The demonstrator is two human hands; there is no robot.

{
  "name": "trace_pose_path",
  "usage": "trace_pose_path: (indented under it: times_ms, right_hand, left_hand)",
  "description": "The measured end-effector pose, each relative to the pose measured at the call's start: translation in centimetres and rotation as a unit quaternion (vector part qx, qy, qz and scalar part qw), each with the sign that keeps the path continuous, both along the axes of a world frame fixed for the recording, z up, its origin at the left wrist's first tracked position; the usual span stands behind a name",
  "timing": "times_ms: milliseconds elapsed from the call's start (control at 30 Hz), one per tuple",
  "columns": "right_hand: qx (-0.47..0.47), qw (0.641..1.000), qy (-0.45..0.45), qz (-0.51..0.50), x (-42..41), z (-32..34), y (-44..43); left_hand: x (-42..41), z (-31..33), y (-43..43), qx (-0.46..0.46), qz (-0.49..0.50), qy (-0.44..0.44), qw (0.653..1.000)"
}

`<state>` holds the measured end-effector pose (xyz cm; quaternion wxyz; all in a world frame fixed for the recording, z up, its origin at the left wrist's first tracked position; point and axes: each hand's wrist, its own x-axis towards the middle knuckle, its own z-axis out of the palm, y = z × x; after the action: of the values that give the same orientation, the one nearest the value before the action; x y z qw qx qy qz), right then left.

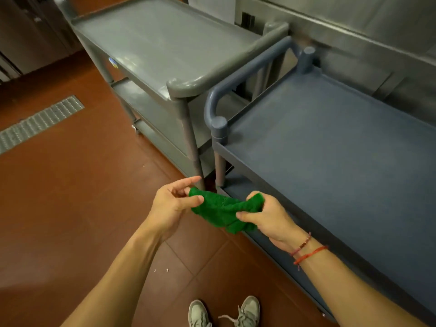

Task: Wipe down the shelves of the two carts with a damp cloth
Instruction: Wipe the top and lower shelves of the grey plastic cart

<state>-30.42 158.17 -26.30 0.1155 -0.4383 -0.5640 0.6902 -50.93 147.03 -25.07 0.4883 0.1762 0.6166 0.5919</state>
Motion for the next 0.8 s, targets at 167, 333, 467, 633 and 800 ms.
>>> trace_pose_path:
  times_ms: [167,333,467,633,800]
  right_hand:
    - [-0.033,0.999,0.000,-0.035,-0.5,-4.8,0.3]
    - [-0.137,0.989,0.027,-0.048,-0.3,-11.1,0.7]
    - [-0.154,0.984,0.032,-0.084,0.5,-16.1,1.9]
    - [-0.128,0.980,0.023,-0.150,2.1,-21.1,3.5]
    - [-0.054,0.982,-0.007,-0.178,3.2,-24.6,6.4]
  left_hand:
    - [-0.9,-4.5,0.4,-0.107,-0.152,0.337,0.923]
    - [-0.9,-12.3,1.7,-0.082,-0.125,0.219,0.964]
    - [0.8,-18.4,3.2,-0.048,-0.082,0.073,0.993]
    - [3.2,-24.2,5.3,-0.051,-0.148,0.011,0.988]
    - [3.5,-27.4,9.9,-0.001,-0.140,0.042,0.989]
